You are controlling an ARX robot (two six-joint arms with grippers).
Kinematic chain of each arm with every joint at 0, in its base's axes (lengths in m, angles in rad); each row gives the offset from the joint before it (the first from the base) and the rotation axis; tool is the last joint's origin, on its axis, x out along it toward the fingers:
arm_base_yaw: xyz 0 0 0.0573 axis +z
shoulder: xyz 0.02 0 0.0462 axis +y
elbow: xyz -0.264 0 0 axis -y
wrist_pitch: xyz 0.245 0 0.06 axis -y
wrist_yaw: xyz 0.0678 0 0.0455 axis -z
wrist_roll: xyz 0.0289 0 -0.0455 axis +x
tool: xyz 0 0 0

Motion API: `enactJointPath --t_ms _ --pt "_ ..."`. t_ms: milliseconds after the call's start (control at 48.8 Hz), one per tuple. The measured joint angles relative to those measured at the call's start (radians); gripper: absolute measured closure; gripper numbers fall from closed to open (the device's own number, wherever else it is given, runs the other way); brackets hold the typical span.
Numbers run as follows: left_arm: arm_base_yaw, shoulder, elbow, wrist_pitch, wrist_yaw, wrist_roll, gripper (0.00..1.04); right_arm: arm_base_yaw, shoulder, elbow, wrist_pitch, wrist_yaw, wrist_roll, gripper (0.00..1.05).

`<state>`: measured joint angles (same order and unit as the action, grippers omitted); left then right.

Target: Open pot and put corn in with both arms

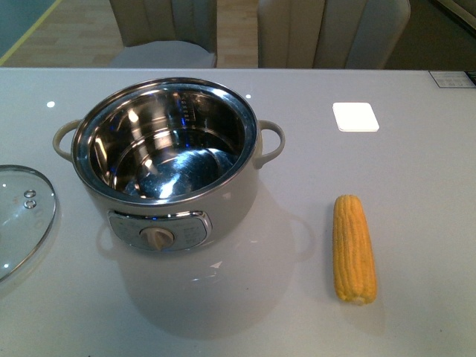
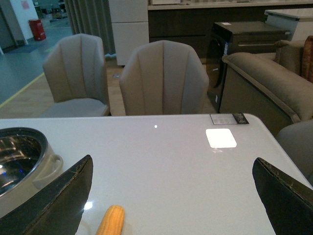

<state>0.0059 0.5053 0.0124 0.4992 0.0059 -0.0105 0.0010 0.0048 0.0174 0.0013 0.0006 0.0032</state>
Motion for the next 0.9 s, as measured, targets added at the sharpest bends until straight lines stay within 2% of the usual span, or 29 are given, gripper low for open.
enactJointPath --t_ms 861,902 --pt "-0.003 -0.325 0.0 -0.319 -0.006 0.0 1.01 0.0 0.0 0.0 0.0 0.0 0.0 0.09" --pt "-0.003 -0.364 0.0 -0.367 -0.006 0.0 1.01 0.0 0.0 0.0 0.0 0.0 0.0 0.09"
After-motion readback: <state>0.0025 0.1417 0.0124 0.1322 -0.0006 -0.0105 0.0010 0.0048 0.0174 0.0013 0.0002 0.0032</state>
